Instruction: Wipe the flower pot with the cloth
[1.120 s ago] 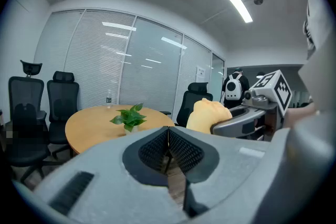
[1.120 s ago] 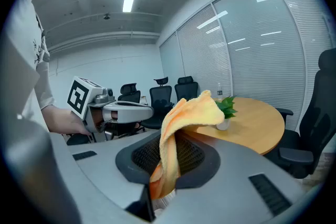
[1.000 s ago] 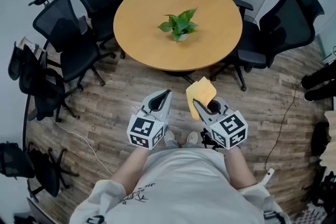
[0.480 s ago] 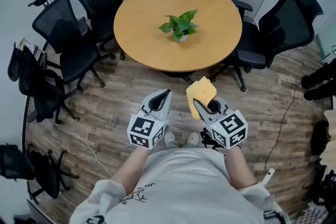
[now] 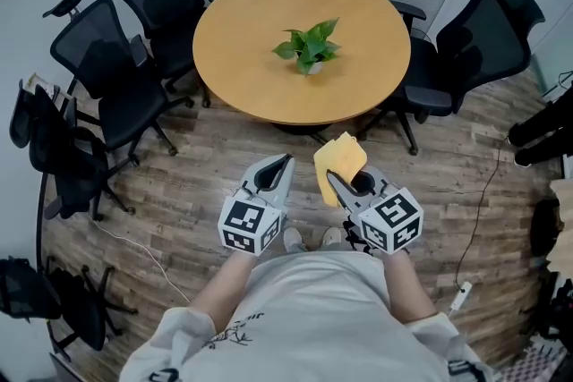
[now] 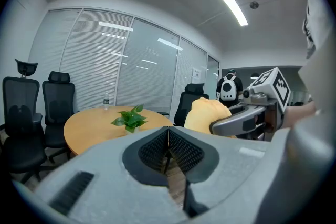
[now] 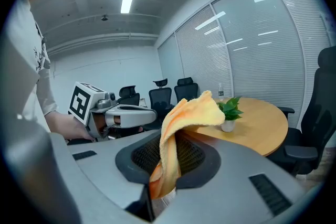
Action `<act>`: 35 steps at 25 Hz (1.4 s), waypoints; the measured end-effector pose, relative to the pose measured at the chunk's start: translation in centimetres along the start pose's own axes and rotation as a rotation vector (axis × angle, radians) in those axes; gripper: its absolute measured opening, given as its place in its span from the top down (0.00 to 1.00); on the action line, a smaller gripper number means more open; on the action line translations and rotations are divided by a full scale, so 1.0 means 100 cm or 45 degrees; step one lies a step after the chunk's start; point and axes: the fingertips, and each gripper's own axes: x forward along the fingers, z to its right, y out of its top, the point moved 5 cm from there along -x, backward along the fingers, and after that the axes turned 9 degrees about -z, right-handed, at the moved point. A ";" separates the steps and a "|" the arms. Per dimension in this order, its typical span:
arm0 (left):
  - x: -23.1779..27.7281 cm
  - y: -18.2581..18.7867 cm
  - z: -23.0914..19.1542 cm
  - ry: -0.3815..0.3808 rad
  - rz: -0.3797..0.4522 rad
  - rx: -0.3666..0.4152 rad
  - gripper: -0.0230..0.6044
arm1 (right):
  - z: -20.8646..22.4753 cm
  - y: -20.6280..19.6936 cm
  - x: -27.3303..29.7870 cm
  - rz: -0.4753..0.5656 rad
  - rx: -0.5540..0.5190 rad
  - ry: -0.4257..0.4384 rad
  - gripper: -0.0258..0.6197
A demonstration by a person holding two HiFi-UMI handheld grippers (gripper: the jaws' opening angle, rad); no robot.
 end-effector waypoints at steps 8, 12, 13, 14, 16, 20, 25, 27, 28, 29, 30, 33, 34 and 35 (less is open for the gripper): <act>-0.015 -0.008 -0.015 -0.020 0.002 0.004 0.95 | -0.021 -0.002 0.011 0.016 0.036 -0.026 0.87; -0.016 -0.011 -0.020 -0.026 0.001 0.000 0.95 | -0.023 -0.004 0.018 0.004 0.041 -0.016 0.87; -0.015 -0.011 -0.022 -0.026 0.002 0.000 0.95 | -0.022 -0.003 0.020 0.006 0.040 -0.014 0.87; -0.014 -0.011 -0.024 -0.025 0.003 -0.001 0.95 | -0.021 -0.003 0.022 0.010 0.040 -0.012 0.87; -0.010 -0.009 -0.028 -0.021 0.006 0.000 0.95 | -0.018 -0.001 0.026 0.017 0.040 -0.010 0.87; 0.002 -0.003 -0.036 -0.015 0.015 0.004 0.95 | -0.003 0.004 0.036 0.017 0.041 -0.002 0.87; 0.025 0.006 -0.051 -0.004 0.014 0.004 0.95 | 0.023 0.017 0.051 0.019 0.031 0.007 0.87; 0.039 0.012 -0.057 0.001 0.011 0.001 0.95 | 0.039 0.023 0.057 0.016 0.025 0.010 0.87; 0.046 0.015 -0.061 0.001 0.010 0.001 0.95 | 0.047 0.026 0.059 0.013 0.024 0.010 0.87; 0.054 0.020 -0.064 0.000 0.009 0.001 0.95 | 0.056 0.030 0.062 0.011 0.024 0.008 0.87; 0.061 0.024 -0.067 -0.001 0.007 0.002 0.95 | 0.066 0.035 0.064 0.009 0.024 0.006 0.87; 0.086 0.037 -0.078 0.000 0.005 0.004 0.95 | 0.094 0.047 0.073 0.004 0.022 0.002 0.87; 0.095 0.041 -0.082 0.000 0.004 0.005 0.95 | 0.104 0.050 0.076 0.004 0.020 0.001 0.87; 0.104 0.045 -0.086 -0.001 0.002 0.007 0.95 | 0.114 0.054 0.078 0.004 0.019 -0.001 0.87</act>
